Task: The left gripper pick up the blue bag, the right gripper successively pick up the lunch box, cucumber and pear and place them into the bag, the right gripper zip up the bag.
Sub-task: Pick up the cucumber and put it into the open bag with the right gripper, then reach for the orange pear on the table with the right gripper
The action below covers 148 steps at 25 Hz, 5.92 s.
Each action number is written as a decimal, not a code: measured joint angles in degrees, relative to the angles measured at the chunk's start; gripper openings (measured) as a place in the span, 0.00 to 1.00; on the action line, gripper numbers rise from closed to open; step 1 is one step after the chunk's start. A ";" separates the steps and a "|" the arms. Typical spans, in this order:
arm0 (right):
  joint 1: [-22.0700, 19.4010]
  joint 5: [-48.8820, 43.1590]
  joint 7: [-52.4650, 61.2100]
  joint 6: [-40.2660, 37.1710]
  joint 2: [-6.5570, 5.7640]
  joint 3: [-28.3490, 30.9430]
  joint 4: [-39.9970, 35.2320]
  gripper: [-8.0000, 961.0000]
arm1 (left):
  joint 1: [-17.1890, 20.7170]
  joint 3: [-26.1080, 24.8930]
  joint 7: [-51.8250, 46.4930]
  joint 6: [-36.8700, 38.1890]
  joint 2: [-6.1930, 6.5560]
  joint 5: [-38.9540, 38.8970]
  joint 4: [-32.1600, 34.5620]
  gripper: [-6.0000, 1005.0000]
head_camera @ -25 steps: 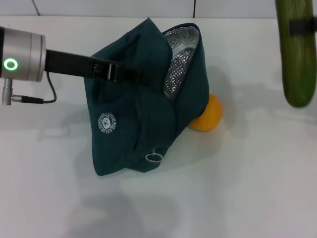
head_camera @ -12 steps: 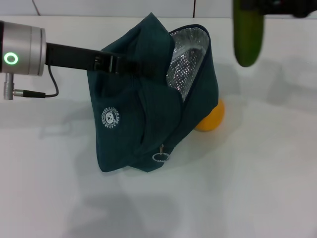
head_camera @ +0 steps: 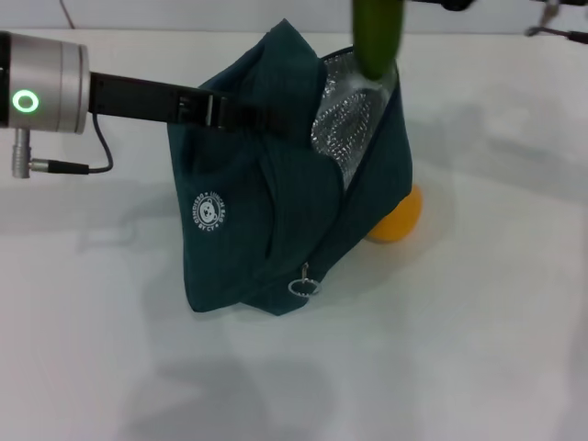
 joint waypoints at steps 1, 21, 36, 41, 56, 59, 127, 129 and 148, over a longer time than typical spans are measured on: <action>0.74 1.28 -1.83 0.20 0.09 -0.28 1.89 0.67 | -0.06 0.00 0.00 -0.20 0.00 -0.01 -0.22 0.04; -0.40 3.10 -11.00 10.38 -0.37 -14.66 10.77 0.80 | 0.44 -0.40 0.00 -2.93 -0.03 -1.49 -1.10 0.05; -9.39 5.64 -6.46 10.01 -0.46 -10.25 -3.69 0.92 | 3.43 -1.50 0.38 -5.19 0.38 -1.43 -1.22 0.05; -14.83 6.94 -4.66 7.31 -0.50 -7.09 -9.14 0.92 | 5.07 -4.86 2.32 -5.28 0.37 -1.50 -2.86 0.05; -17.12 2.93 -4.49 5.97 -0.55 -8.42 -2.00 0.92 | 7.34 -9.50 5.69 -5.24 0.56 -1.58 -5.11 0.05; -16.96 2.62 -5.93 5.91 -0.47 -10.76 0.03 0.92 | 7.24 -9.64 5.89 -5.25 0.68 -1.59 -5.96 0.05; -10.54 4.76 -18.71 11.70 0.24 -14.83 17.58 0.65 | 5.53 -9.79 7.36 -6.43 0.78 -2.70 -7.63 0.05; -10.54 4.76 -18.72 11.67 0.27 -14.83 17.53 0.61 | 5.54 -9.79 7.38 -6.45 0.79 -2.70 -7.64 0.05; -10.12 5.22 -18.83 11.91 0.31 -15.76 17.21 0.58 | 5.09 -9.79 8.52 -6.63 0.86 -2.86 -9.19 0.05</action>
